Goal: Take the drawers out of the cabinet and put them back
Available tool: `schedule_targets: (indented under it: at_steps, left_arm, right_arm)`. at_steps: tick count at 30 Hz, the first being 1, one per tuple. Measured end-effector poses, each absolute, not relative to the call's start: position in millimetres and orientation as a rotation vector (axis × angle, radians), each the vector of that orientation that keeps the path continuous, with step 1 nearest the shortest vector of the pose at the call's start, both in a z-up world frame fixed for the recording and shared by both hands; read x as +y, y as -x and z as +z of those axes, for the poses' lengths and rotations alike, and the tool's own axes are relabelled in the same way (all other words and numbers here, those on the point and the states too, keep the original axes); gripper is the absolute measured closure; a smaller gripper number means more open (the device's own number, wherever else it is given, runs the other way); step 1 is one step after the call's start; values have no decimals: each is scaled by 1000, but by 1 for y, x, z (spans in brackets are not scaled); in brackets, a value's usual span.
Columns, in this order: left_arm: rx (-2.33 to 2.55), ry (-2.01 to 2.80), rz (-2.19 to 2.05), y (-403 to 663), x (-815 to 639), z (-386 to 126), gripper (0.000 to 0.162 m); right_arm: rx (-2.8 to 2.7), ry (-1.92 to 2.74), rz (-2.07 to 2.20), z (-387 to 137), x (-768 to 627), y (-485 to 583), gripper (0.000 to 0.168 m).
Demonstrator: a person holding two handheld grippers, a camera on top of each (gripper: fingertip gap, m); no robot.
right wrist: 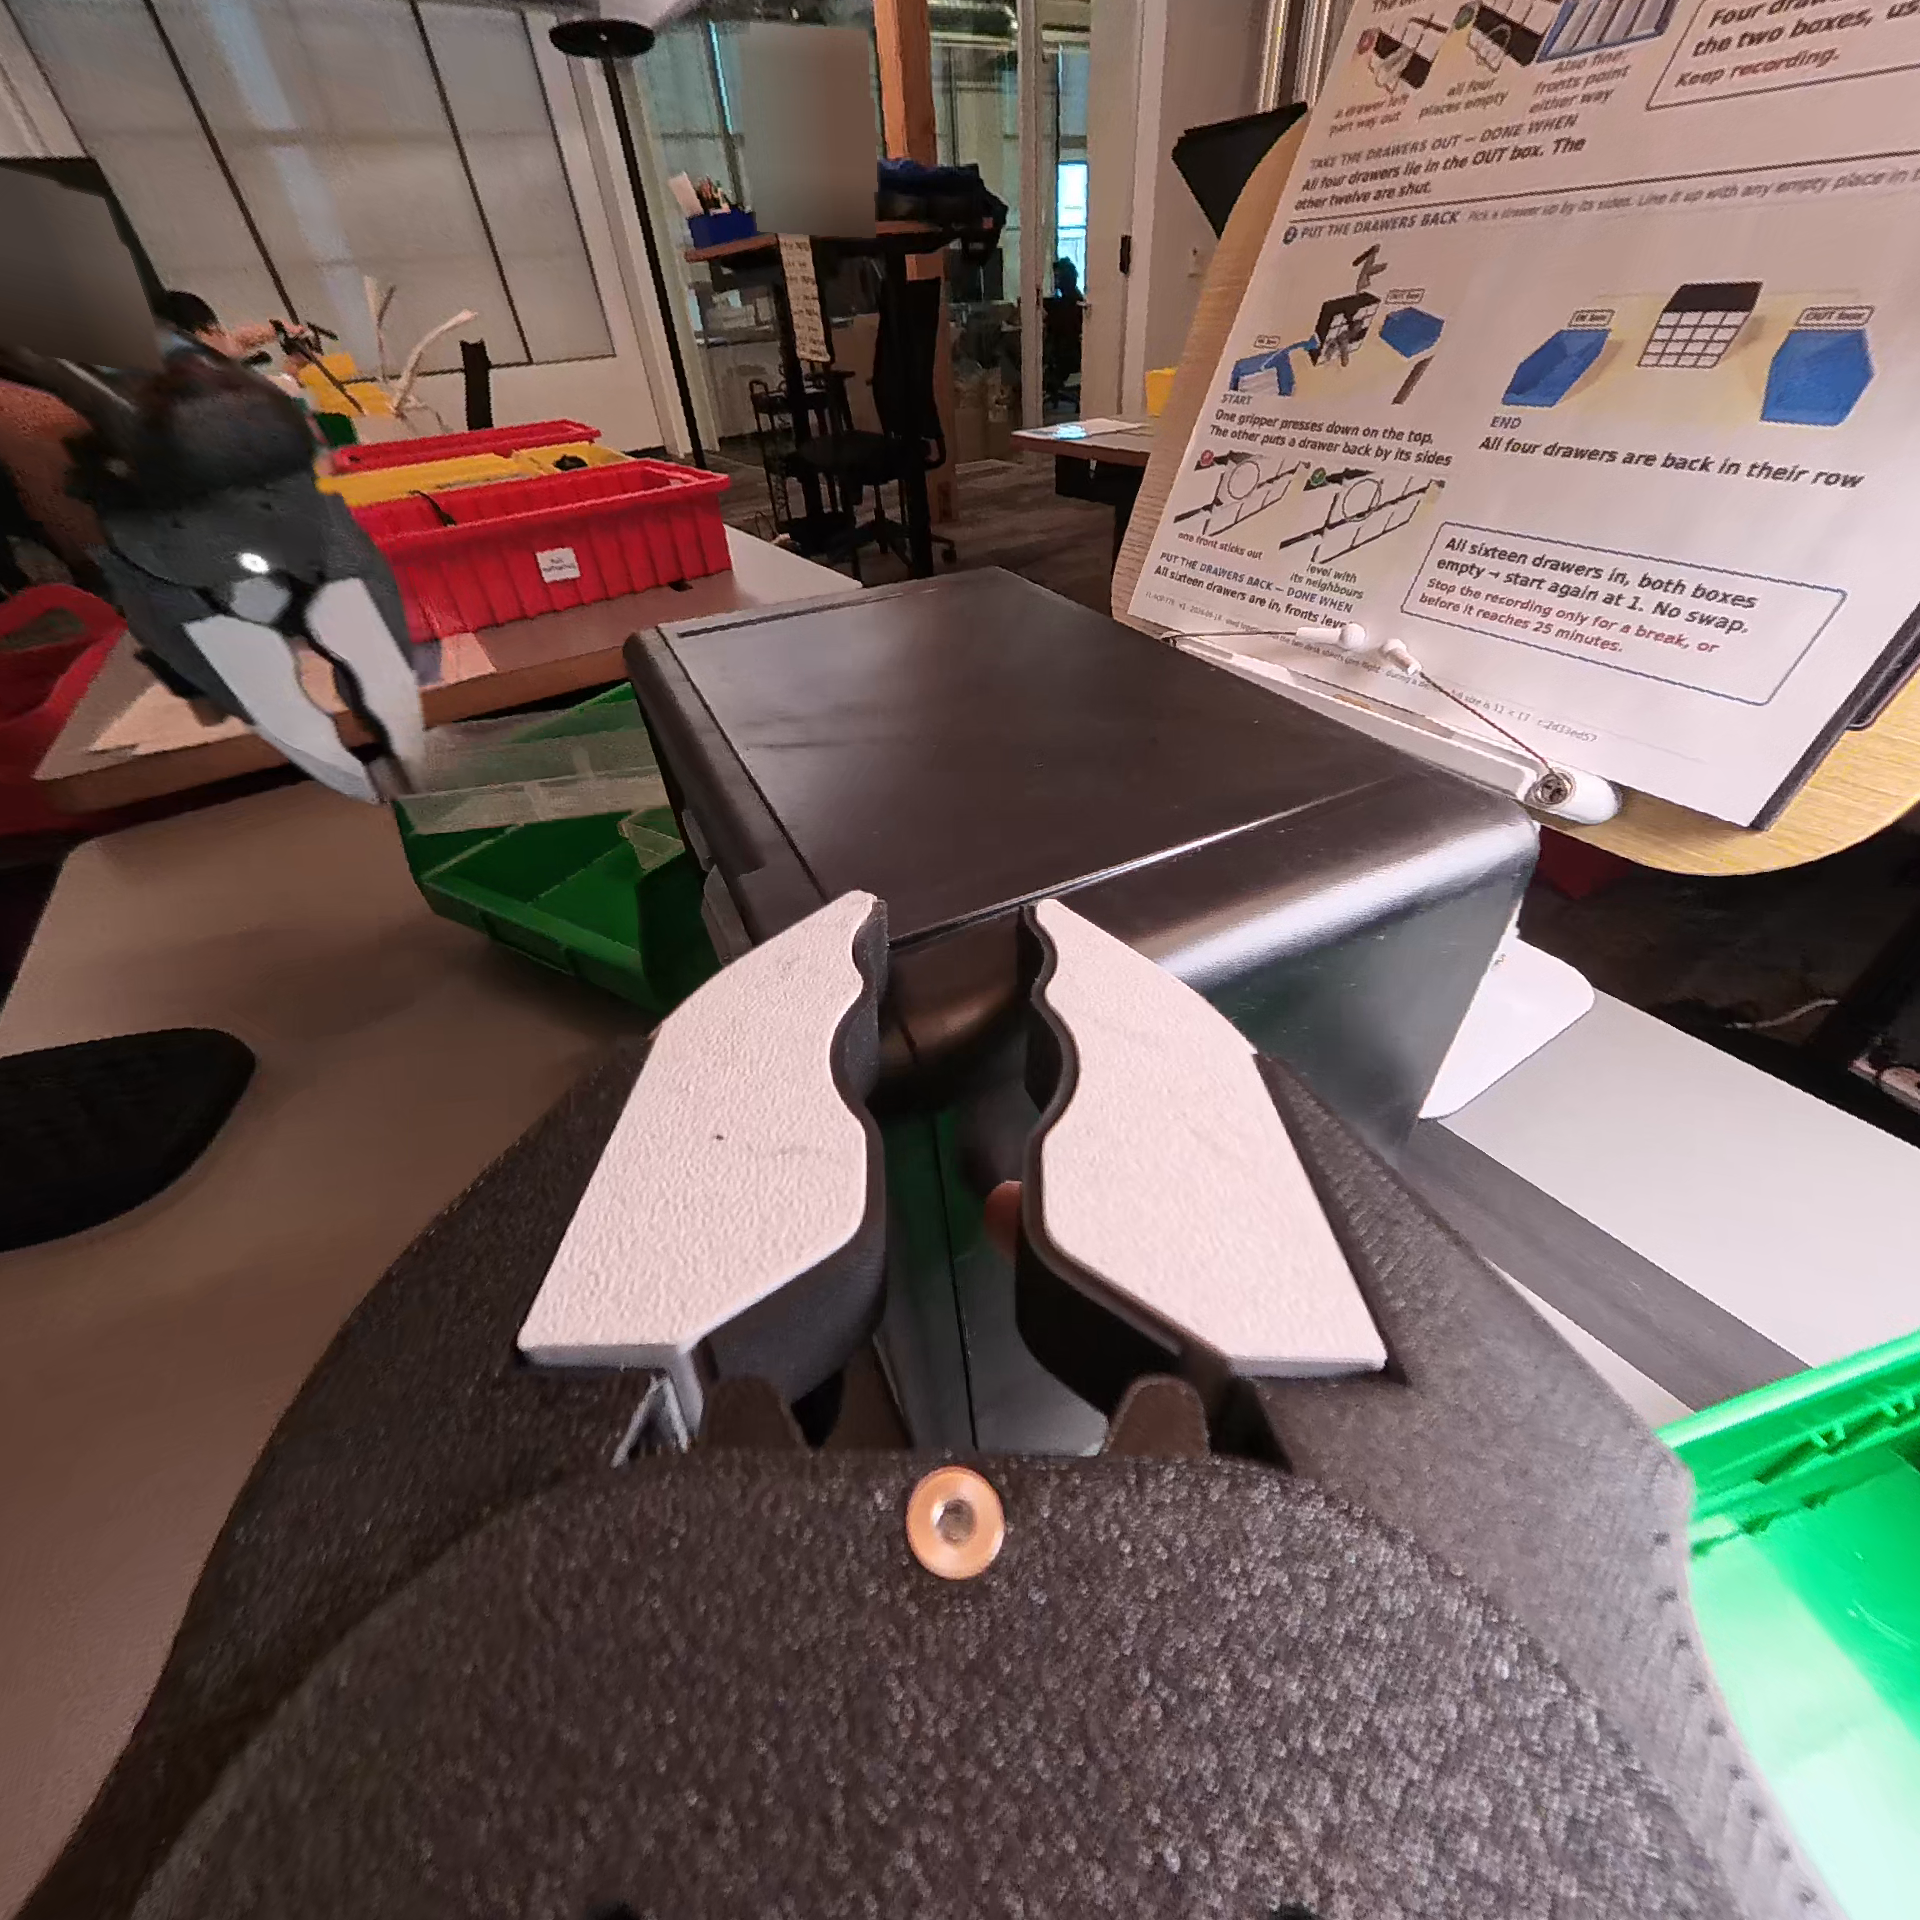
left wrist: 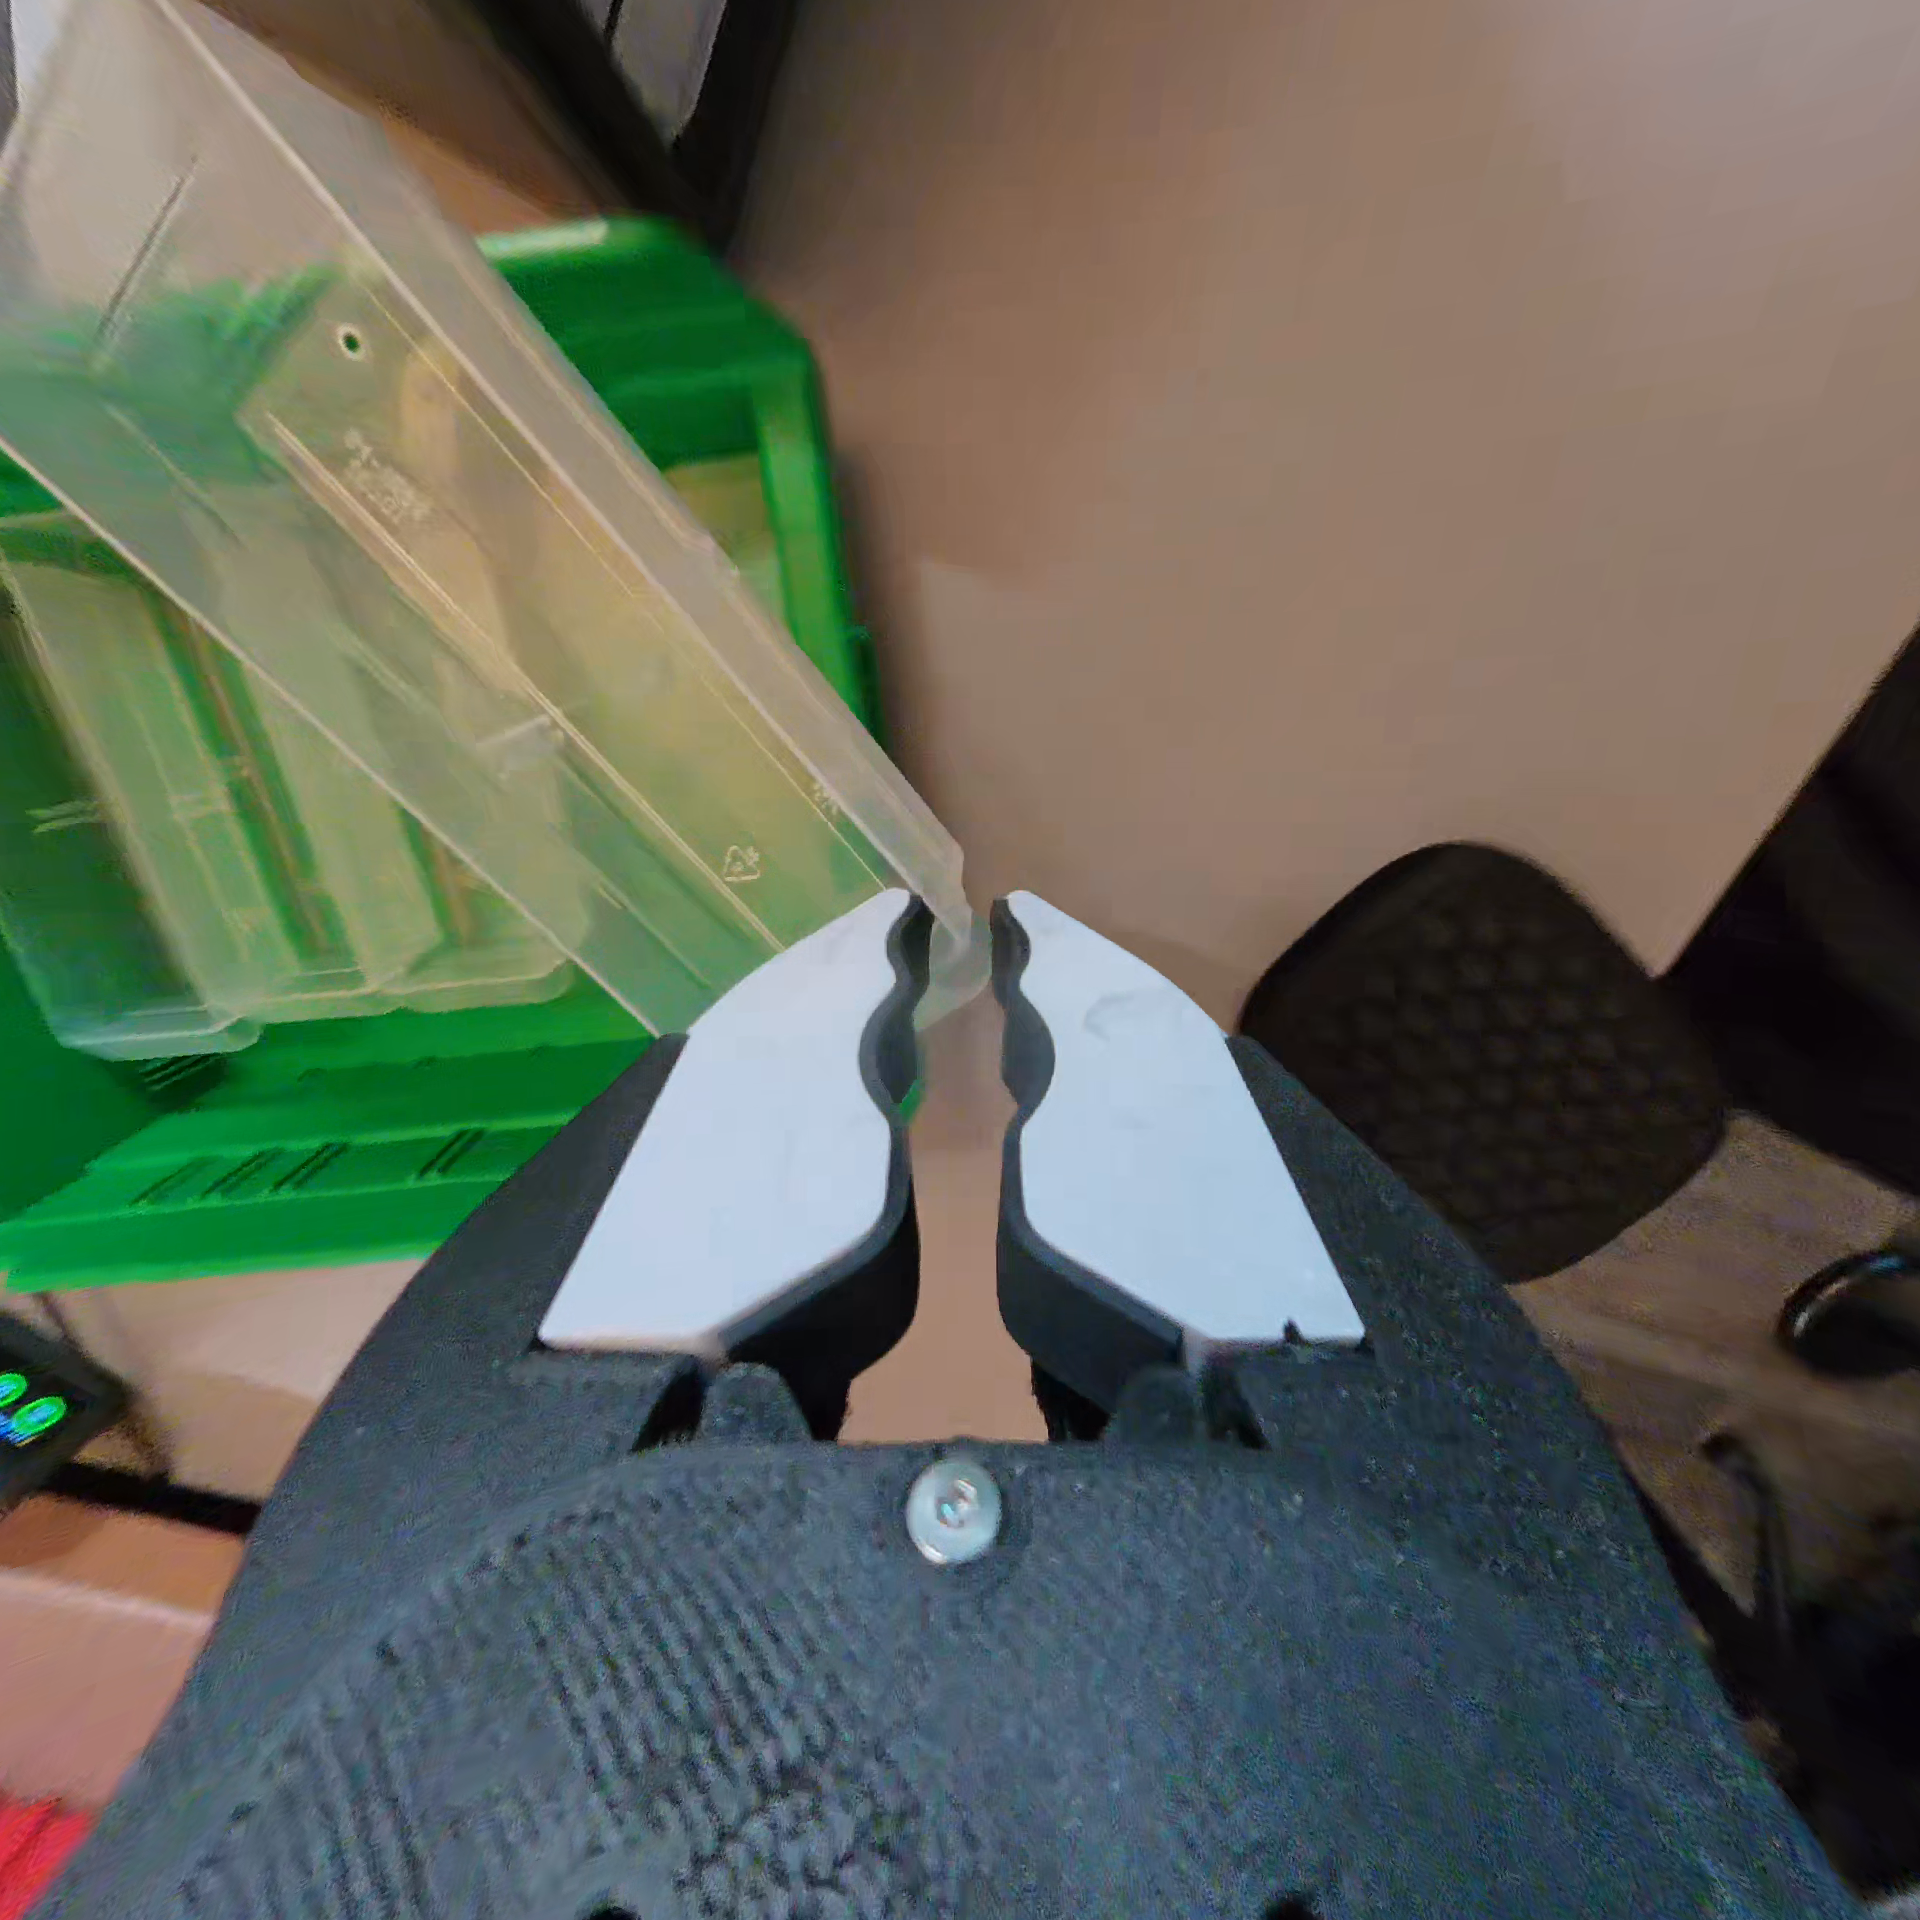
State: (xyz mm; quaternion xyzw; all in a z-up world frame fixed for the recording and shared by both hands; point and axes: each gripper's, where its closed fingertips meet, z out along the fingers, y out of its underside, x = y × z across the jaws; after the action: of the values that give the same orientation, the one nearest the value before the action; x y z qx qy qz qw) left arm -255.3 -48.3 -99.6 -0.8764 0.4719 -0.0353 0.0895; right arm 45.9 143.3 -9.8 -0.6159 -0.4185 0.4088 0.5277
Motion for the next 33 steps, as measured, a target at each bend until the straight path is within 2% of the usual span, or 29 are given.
schedule_targets:
  at_steps: [12,33]
  left_arm:
    - [1225,2527,-211,135,-79,-61,151]
    - [782,2747,-148,110,-28,-65,152]
  right_arm:
    - [-982,1473,973,-10,145,-46,146]
    - [-1018,1481,900,-11,145,-44,146]
